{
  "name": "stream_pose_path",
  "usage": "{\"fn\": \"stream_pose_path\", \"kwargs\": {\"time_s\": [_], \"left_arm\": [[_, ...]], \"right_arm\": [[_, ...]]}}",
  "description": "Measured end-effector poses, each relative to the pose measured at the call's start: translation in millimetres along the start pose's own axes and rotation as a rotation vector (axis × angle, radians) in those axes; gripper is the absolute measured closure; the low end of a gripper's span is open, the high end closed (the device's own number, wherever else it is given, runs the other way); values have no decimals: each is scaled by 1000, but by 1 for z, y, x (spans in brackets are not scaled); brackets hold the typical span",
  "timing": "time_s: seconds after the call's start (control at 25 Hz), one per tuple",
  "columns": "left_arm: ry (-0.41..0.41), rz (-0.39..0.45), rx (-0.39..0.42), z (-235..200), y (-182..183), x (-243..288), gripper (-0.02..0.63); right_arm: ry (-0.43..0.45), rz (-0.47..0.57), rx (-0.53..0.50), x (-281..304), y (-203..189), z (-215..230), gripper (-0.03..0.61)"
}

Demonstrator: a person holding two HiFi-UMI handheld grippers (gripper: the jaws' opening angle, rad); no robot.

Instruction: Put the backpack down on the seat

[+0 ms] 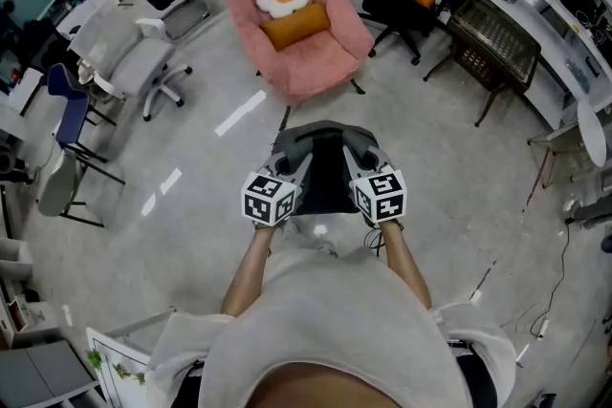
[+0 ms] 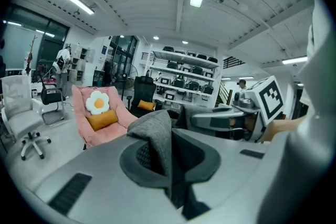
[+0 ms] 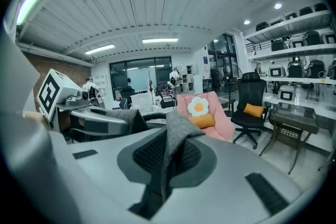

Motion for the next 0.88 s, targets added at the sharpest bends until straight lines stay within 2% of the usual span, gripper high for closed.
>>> {"fn": "stream_pose_path", "kwargs": {"time_s": [0.4, 0.88], "left_arm": [[-16, 11, -21, -27, 13, 37, 580], [-65, 23, -30, -115, 51, 108, 580]], "right_arm": [[-12, -1, 3, 33, 10, 30, 552], [-57, -21, -7, 127, 47, 78, 552]]}}
Point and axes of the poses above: the fingertips, and each gripper's own axes: x forward along the fingers, z to its right, y out of its top, the point moved 4 cm from there along -x, backward along the fingers
